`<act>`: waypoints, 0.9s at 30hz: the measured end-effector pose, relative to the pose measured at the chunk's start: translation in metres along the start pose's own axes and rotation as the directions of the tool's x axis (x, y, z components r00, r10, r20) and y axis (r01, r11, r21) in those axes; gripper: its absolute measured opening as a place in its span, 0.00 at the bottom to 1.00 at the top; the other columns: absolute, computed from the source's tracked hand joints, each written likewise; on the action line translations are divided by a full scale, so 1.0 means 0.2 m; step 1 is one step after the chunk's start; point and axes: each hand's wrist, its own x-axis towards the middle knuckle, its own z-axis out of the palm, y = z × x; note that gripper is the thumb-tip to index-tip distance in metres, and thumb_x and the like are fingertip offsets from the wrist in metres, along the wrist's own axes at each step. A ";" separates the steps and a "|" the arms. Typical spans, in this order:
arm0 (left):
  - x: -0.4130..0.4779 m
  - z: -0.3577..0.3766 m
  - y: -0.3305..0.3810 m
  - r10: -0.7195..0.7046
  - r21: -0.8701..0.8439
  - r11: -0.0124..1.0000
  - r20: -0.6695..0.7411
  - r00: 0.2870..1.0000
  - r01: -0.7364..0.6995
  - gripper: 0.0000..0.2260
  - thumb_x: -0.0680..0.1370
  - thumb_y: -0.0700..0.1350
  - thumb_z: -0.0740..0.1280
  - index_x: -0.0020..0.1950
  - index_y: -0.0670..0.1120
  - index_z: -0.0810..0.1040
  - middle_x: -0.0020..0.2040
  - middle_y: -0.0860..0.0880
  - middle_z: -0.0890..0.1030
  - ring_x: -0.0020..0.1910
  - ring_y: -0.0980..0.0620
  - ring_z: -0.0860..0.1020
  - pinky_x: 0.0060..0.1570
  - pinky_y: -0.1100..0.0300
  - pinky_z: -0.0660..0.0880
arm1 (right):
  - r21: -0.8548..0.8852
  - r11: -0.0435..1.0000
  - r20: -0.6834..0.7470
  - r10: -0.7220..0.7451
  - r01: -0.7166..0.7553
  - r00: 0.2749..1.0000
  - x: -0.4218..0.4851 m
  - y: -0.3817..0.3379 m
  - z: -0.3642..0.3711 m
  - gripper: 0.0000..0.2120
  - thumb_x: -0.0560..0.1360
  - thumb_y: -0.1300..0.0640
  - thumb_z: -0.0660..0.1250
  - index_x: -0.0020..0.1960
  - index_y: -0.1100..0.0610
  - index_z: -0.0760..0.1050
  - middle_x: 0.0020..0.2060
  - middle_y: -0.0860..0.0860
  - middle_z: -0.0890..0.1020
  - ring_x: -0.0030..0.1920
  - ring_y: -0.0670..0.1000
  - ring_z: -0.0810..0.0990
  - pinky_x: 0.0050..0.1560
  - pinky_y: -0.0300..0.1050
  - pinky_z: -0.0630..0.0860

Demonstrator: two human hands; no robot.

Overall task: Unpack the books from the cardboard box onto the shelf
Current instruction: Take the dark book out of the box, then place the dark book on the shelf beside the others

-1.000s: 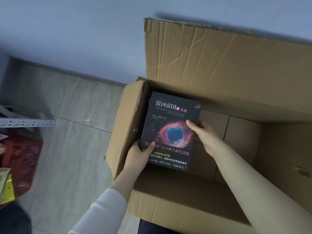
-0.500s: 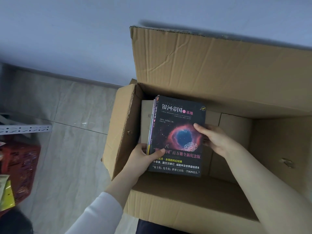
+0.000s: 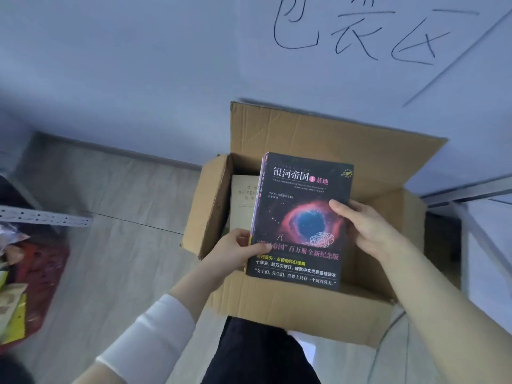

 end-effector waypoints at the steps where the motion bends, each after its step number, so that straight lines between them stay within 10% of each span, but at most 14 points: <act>1: -0.10 0.00 -0.01 0.033 -0.015 0.999 -0.016 0.999 -0.033 0.18 0.70 0.48 0.74 0.56 0.48 0.72 0.53 0.47 0.81 0.51 0.49 0.82 0.53 0.54 0.79 | -0.019 1.000 0.026 -0.008 0.009 1.000 -0.08 -0.03 0.02 0.26 0.61 0.52 0.73 0.58 0.57 0.77 0.44 0.51 0.83 0.45 0.53 0.80 0.58 0.51 0.73; 7: -0.68 -0.03 -0.20 0.167 -0.127 0.973 -0.185 0.968 -0.192 0.19 0.71 0.46 0.73 0.59 0.43 0.73 0.54 0.45 0.82 0.49 0.49 0.82 0.49 0.59 0.79 | -0.100 0.988 0.191 -0.096 0.117 0.977 -0.53 -0.04 0.23 0.32 0.57 0.57 0.73 0.61 0.57 0.73 0.51 0.55 0.80 0.46 0.54 0.80 0.52 0.50 0.75; 14: -1.31 -0.22 -0.49 0.251 -0.164 0.919 -0.459 0.852 -0.359 0.14 0.70 0.45 0.74 0.53 0.43 0.78 0.45 0.49 0.83 0.43 0.52 0.82 0.51 0.57 0.78 | -0.141 0.949 0.395 -0.208 0.283 0.895 -0.98 -0.05 0.73 0.07 0.71 0.65 0.67 0.46 0.55 0.76 0.39 0.50 0.82 0.38 0.49 0.81 0.36 0.40 0.79; 22: -2.12 -0.72 -0.96 0.249 -0.175 0.816 -0.752 0.610 -0.550 0.11 0.71 0.44 0.73 0.52 0.43 0.80 0.42 0.51 0.83 0.38 0.57 0.80 0.41 0.67 0.76 | -0.164 0.899 0.701 -0.184 0.407 0.689 -1.58 0.03 1.76 0.19 0.58 0.58 0.73 0.49 0.56 0.78 0.39 0.52 0.85 0.42 0.53 0.82 0.45 0.48 0.78; 27: -2.62 -1.12 -1.38 0.197 -0.152 0.772 -0.866 0.459 -0.618 0.07 0.72 0.45 0.73 0.47 0.45 0.80 0.36 0.51 0.82 0.27 0.60 0.78 0.25 0.69 0.73 | -0.172 0.857 0.826 -0.143 0.486 0.545 -1.92 0.27 2.52 0.09 0.74 0.63 0.64 0.53 0.61 0.77 0.36 0.49 0.85 0.38 0.51 0.82 0.45 0.44 0.79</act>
